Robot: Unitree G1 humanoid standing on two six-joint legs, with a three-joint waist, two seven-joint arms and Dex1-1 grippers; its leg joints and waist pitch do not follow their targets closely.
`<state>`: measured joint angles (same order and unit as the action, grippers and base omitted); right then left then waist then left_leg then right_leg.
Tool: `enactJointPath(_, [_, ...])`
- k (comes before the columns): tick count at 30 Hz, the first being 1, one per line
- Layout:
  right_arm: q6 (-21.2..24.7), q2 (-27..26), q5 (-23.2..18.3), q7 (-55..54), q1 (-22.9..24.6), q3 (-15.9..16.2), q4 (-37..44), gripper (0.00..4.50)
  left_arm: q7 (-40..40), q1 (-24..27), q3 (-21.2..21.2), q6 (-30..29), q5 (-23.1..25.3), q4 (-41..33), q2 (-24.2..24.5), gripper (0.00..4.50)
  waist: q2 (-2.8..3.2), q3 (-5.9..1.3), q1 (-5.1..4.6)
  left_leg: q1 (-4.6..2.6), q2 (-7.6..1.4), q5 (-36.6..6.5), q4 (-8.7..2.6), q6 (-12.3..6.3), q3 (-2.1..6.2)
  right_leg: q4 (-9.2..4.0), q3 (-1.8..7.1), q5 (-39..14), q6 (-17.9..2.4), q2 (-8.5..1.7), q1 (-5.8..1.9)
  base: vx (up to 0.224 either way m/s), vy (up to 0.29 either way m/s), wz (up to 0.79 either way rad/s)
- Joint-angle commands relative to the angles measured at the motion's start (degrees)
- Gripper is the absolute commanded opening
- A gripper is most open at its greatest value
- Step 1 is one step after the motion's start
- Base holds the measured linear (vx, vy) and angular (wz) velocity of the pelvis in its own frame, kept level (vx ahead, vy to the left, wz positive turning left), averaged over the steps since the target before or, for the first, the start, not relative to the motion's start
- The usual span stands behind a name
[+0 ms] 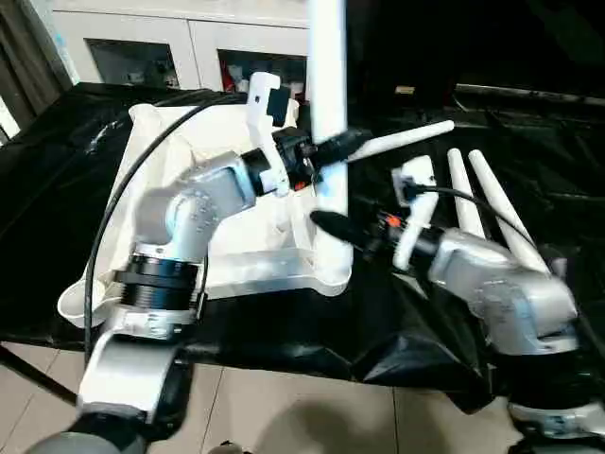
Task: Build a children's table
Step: Pick table leg
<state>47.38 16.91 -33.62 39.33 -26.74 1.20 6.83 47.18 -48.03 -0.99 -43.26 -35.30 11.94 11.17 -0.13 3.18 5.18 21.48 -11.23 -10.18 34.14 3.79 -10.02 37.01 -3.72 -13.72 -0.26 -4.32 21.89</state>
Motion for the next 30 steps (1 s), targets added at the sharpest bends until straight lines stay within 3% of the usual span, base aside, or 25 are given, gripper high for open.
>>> enactJointPath(1, [1.9,0.5,-1.3,1.0,-0.1,0.8,1.9,3.41,1.5,0.1,0.8,-1.0,-1.4,-2.3,0.6,1.86,-0.64,-4.07,0.24,-0.44,-1.35,-1.9,-3.13,-1.62,0.28,-3.85,2.89,5.9,-13.8,-3.39,-3.53,0.0,0.0,0.0])
enactJointPath(11, [4.7,2.6,-2.6,3.6,-0.2,2.5,2.9,3.41,4.5,1.3,2.4,-1.7,-1.1,-4.6,2.1,1.86,-0.83,-4.03,0.36,-0.53,-1.41,-2.0,-3.2,-1.13,0.26,-3.95,2.91,4.3,-12.8,-3.42,-3.43,0.0,0.0,0.0])
enactJointPath(19, [7.6,4.2,-4.3,5.4,-0.2,3.0,3.2,3.41,5.8,2.0,3.7,-1.5,-0.8,-5.8,3.1,1.86,-1.05,-4.07,0.51,-0.43,-1.38,-0.9,-3.09,-1.38,0.24,-3.75,2.91,6.0,-12.9,-3.41,-3.5,0.0,0.0,0.0])
enactJointPath(30, [7.9,4.6,-4.2,5.9,0.1,3.7,3.4,3.41,7.2,2.5,5.0,-1.7,-1.2,-7.2,3.7,1.86,-1.07,-4.12,0.61,-0.48,-1.44,-0.7,-3.07,-1.25,0.25,-3.63,2.87,6.1,-13.2,-3.42,-3.46,0.0,0.0,0.0])
